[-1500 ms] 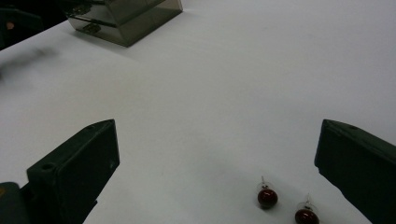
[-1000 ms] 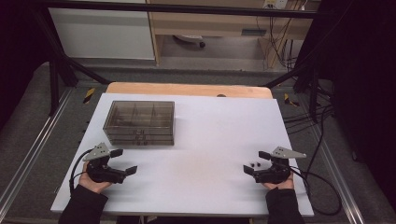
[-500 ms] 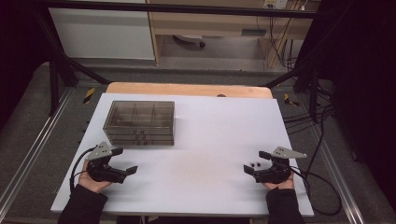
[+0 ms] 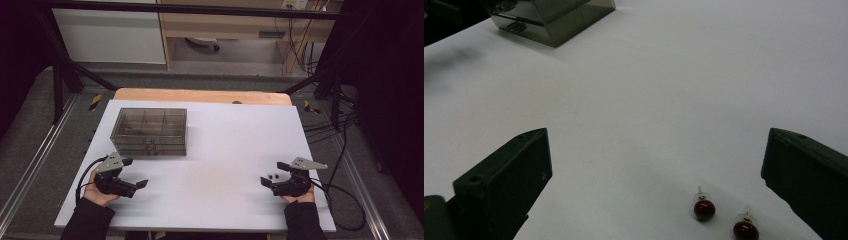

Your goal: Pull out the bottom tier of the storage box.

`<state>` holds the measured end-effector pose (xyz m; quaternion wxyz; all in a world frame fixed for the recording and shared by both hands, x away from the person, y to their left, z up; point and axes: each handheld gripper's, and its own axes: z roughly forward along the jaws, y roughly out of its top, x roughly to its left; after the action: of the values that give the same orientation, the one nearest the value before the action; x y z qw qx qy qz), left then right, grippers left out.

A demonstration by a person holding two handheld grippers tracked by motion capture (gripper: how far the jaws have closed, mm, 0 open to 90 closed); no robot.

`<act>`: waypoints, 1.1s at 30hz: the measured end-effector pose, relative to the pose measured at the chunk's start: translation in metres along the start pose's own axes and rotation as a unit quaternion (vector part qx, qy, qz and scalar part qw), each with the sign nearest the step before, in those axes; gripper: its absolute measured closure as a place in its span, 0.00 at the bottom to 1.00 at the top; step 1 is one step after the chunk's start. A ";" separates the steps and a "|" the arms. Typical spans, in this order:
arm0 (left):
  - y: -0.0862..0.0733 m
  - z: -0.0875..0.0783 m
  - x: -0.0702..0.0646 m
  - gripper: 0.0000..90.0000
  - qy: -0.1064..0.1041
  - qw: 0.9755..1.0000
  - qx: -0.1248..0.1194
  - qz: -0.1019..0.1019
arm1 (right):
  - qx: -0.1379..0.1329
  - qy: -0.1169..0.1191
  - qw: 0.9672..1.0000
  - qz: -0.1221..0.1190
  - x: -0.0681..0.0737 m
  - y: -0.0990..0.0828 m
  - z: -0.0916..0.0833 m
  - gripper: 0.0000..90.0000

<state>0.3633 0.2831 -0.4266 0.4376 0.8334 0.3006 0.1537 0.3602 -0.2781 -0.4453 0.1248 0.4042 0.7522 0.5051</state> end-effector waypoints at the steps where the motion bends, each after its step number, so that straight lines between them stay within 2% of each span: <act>1: 0.001 0.000 0.000 0.02 0.001 1.000 0.002 0.004 | -0.001 0.000 1.000 -0.001 0.000 0.000 0.000 0.00; 2: 0.001 0.000 0.000 0.02 0.001 1.000 0.002 0.004 | -0.001 0.000 1.000 -0.001 0.000 0.000 0.000 0.00; 9: 0.006 0.000 -0.002 0.03 0.019 0.999 0.019 0.043 | 0.003 -0.001 1.000 -0.004 0.000 0.000 0.001 0.00; 12: 0.008 0.000 -0.002 0.03 0.023 0.998 0.021 0.051 | 0.003 0.000 1.000 -0.006 0.000 -0.001 0.002 0.00; 17: 0.012 0.001 -0.003 0.04 0.042 0.995 0.038 0.085 | 0.004 -0.001 1.000 -0.007 0.000 -0.001 0.002 0.00; 18: 0.012 0.001 -0.003 0.04 0.042 0.995 0.038 0.085 | 0.004 -0.001 1.000 -0.007 0.000 -0.001 0.002 0.00; 21: 0.014 0.003 -0.003 0.05 0.057 0.991 0.052 0.113 | 0.004 -0.002 1.000 -0.007 0.000 -0.001 0.002 0.00; 22: 0.014 0.003 -0.003 0.05 0.057 0.991 0.052 0.113 | 0.004 -0.002 1.000 -0.007 0.000 -0.001 0.002 0.00; 25: 0.016 0.007 -0.003 0.06 0.068 0.987 0.061 0.131 | 0.006 -0.002 1.000 -0.007 0.000 -0.001 0.002 0.00; 26: 0.016 0.007 -0.003 0.06 0.068 0.987 0.061 0.131 | 0.005 -0.002 1.000 -0.007 0.000 -0.001 0.002 0.00; 27: 0.016 0.008 -0.003 0.06 0.072 0.986 0.065 0.139 | 0.005 -0.002 1.000 -0.007 0.000 -0.001 0.002 0.00; 28: 0.016 0.011 -0.003 0.07 0.082 0.983 0.073 0.150 | 0.004 -0.003 1.000 -0.008 0.000 -0.001 0.002 0.00; 30: 0.016 0.013 -0.004 0.08 0.095 0.978 0.086 0.164 | 0.004 -0.002 1.000 -0.008 0.000 -0.001 0.001 0.00; 31: 0.016 0.013 -0.004 0.08 0.095 0.978 0.086 0.164 | 0.004 -0.002 1.000 -0.008 0.000 -0.001 0.002 0.00; 32: 0.016 0.015 -0.004 0.08 0.101 0.976 0.089 0.172 | 0.004 -0.002 1.000 -0.008 0.000 -0.001 0.002 0.00; 33: 0.016 0.017 -0.005 0.10 0.111 0.973 0.091 0.183 | 0.007 -0.002 1.000 -0.007 0.000 -0.001 0.002 0.01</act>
<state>0.3747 0.2621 -0.4233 0.2881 0.8886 0.2022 0.2943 0.3607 -0.2769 -0.4468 0.1271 0.4007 0.7582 0.4985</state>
